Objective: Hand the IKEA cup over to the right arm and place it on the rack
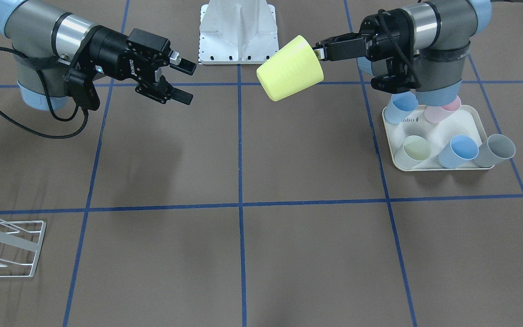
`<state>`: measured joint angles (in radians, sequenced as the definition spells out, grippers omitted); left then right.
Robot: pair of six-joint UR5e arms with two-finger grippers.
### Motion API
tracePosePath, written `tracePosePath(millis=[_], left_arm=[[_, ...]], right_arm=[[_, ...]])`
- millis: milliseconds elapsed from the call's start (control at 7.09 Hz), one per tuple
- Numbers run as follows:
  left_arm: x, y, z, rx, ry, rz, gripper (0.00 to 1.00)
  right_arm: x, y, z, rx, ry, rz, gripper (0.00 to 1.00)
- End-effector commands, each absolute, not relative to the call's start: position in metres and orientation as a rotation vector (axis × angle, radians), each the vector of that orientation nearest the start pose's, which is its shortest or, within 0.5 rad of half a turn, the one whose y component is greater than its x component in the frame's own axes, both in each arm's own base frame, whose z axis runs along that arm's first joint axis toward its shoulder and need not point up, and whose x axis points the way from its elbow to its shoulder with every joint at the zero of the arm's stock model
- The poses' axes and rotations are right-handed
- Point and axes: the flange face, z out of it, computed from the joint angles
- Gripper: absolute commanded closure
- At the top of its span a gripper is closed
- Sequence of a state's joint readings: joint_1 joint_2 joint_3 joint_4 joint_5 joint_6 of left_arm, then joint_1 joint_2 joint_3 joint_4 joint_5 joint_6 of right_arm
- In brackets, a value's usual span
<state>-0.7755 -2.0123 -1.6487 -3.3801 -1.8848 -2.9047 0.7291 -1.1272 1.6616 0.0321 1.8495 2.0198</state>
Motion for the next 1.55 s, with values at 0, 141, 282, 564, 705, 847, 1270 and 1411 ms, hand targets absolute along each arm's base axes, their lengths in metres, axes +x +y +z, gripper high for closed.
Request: tracePosePath(millis=[0,141,282,564,705,847,1270,1411], left_arm=[[0.320,-0.424,0.218,-0.869,2.224,-0.678,1.00],[0.334,-0.416,0.200,-0.904,2.233,-0.630,1.00],[0.339,-0.409,0.194,-0.964,2.233,-0.612,1.00],[0.340,-0.408,0.184,-1.012,2.240,-0.602,1.00],[0.346,-0.407,0.172,-1.024,2.249,-0.580,1.00],[0.354,-0.403,0.171,-1.038,2.238,-0.575,1.00],[0.366,-0.391,0.170,-1.075,2.221,-0.555,1.00],[0.369,-0.387,0.169,-1.085,2.217,-0.548,1.00]], right_arm=[[-0.340,-0.429,0.193,0.102,-2.276,0.398,0.00],[-0.347,-0.417,0.192,0.073,-2.339,0.412,0.00],[-0.356,-0.407,0.186,0.054,-2.379,0.408,0.00],[-0.361,-0.401,0.186,0.038,-2.382,0.399,0.00],[-0.365,-0.398,0.183,0.027,-2.386,0.395,0.00],[-0.366,-0.397,0.182,0.026,-2.388,0.395,0.00],[-0.366,-0.399,0.176,0.036,-2.404,0.408,0.00],[-0.366,-0.400,0.177,0.036,-2.402,0.409,0.00]])
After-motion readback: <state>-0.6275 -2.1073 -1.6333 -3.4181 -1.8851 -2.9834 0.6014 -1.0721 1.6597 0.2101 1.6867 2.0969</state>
